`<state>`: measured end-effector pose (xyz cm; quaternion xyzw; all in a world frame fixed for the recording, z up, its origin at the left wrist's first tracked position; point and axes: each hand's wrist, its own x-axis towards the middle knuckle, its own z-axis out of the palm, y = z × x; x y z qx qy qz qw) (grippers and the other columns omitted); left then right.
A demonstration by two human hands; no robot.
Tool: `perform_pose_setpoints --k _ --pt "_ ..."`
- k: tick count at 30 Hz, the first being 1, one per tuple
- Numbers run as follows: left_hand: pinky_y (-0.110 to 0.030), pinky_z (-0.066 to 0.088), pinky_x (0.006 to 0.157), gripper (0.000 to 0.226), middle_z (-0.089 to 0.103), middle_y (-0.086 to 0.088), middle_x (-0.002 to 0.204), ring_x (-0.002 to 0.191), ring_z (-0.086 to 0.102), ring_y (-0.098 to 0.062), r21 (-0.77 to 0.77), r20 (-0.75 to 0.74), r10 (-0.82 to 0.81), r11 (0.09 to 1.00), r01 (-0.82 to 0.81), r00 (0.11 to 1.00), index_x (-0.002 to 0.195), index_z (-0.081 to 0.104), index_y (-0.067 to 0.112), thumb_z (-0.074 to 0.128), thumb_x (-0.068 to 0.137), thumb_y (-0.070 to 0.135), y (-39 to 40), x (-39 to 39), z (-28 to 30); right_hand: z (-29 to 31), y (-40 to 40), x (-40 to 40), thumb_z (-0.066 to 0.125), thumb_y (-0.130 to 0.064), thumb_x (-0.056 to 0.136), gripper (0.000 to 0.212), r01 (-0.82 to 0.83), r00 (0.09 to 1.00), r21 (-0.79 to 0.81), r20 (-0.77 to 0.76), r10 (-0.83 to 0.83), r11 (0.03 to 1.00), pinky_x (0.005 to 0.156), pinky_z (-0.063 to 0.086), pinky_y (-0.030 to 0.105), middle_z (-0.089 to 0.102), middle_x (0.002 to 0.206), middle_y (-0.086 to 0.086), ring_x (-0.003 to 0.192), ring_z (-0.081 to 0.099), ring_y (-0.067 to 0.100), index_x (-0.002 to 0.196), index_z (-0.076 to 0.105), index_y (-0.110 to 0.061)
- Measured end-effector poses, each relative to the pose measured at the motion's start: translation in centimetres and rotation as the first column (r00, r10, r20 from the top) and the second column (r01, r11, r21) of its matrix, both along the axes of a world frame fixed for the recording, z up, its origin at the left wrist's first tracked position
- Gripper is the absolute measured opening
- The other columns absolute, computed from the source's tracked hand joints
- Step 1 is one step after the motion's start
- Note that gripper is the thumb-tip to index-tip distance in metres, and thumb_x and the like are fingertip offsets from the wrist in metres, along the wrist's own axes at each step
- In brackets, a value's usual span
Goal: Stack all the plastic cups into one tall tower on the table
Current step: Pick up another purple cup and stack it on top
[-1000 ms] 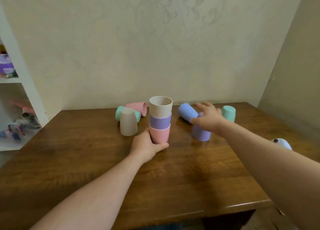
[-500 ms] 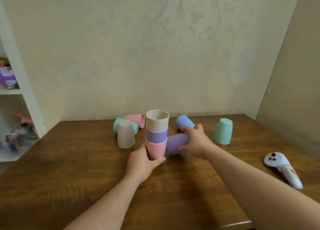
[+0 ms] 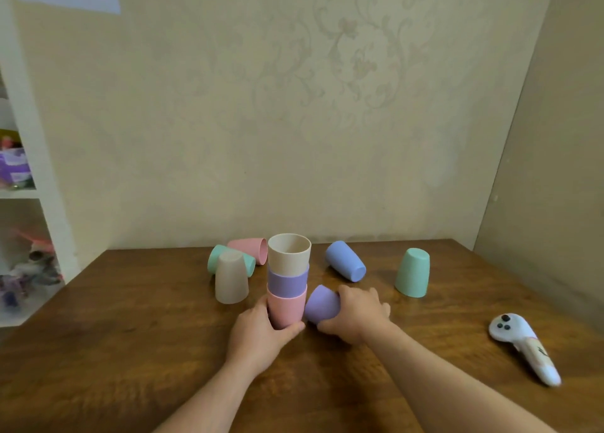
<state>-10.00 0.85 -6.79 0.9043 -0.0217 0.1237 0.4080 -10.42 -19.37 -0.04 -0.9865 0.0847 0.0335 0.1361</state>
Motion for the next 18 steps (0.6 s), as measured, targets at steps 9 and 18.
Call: perform_pose_setpoints --k 9,18 --pt "-0.029 0.057 0.088 0.092 0.069 0.011 0.134 0.115 0.068 -0.014 -0.044 -0.02 -0.025 0.999 0.024 0.999 0.143 0.051 0.032 0.091 0.068 0.066 0.4 0.2 0.2 9.4 -1.9 1.9 0.091 -0.04 0.082 0.055 -0.049 0.901 0.769 0.31 -0.303 0.638 0.084 0.063 0.041 0.073 0.113 0.007 0.099 0.074 0.025 0.121 0.063 -0.013" --pt "-0.026 0.052 0.097 0.087 0.065 0.017 0.139 0.117 0.062 -0.005 -0.096 -0.05 -0.113 0.99 0.108 0.992 0.147 0.048 0.037 0.087 0.075 0.064 0.8 0.4 0.1 14.2 3.9 1.2 0.093 -0.025 0.078 0.067 -0.473 0.842 0.786 0.537 -0.06 0.398 0.082 0.066 0.034 0.072 0.125 0.003 0.107 0.075 0.019 0.134 0.057 -0.028"
